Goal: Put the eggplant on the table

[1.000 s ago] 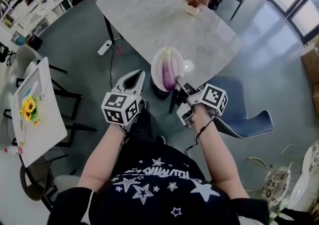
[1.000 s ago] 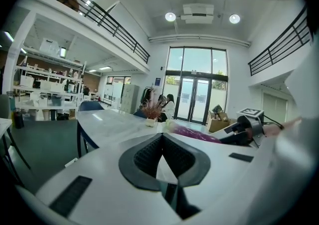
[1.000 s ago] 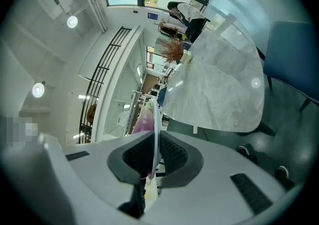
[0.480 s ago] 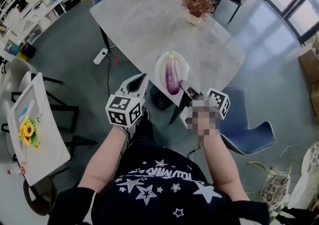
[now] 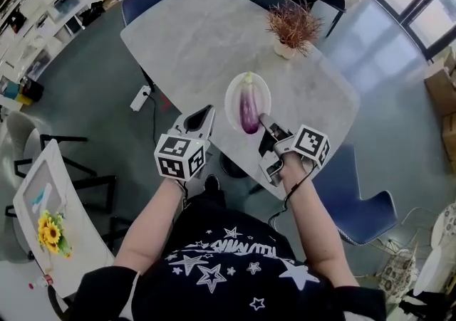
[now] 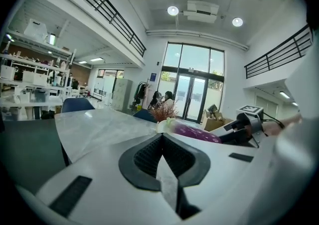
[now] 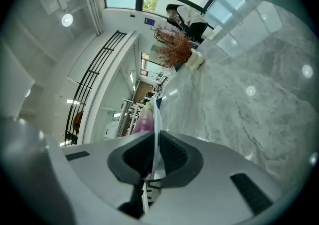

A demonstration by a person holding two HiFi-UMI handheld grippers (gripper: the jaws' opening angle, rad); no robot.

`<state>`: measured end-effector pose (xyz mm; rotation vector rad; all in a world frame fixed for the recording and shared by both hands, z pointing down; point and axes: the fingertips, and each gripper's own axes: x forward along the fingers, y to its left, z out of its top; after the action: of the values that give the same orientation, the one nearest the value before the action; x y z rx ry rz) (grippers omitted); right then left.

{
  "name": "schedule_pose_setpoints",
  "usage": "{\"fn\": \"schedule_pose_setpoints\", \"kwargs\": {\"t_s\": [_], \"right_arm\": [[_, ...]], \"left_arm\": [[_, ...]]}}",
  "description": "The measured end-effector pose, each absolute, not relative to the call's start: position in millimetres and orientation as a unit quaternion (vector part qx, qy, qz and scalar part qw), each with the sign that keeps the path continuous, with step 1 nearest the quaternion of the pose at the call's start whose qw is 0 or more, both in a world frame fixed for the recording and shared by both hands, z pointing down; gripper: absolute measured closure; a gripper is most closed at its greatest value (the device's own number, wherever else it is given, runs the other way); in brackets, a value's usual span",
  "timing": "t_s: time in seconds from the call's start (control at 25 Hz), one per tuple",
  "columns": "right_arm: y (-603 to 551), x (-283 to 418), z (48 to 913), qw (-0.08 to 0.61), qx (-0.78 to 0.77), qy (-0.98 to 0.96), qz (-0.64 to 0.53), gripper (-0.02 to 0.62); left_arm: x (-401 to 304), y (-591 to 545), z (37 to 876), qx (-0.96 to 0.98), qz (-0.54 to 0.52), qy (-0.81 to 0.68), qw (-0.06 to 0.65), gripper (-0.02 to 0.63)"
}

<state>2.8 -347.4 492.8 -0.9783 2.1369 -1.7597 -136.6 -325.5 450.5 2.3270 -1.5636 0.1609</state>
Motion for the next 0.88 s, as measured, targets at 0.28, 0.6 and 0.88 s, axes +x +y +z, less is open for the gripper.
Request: {"fn": "schedule_pose_setpoints", "kwargs": {"t_s": [0.28, 0.6, 0.88], "right_arm": [[-424.3, -40.2, 509.3, 0.115, -0.353, 0.706, -0.603, 0.565], [-438.1, -38.4, 526.3, 0.126, -0.377, 0.687, -0.608, 0.565], [-443.8, -35.6, 539.4, 0.120, -0.381, 0.678, -0.616, 0.565]], "left_arm": [[-183.3, -410.9, 461.2, 0.829, 0.061, -0.529, 0.172, 0.598], [-189.5, -432.9, 482.2, 0.835, 0.076, -0.512, 0.185, 0.598], [-186.3, -438.9, 491.6, 0.834, 0.082, -0.510, 0.192, 0.598]]}}
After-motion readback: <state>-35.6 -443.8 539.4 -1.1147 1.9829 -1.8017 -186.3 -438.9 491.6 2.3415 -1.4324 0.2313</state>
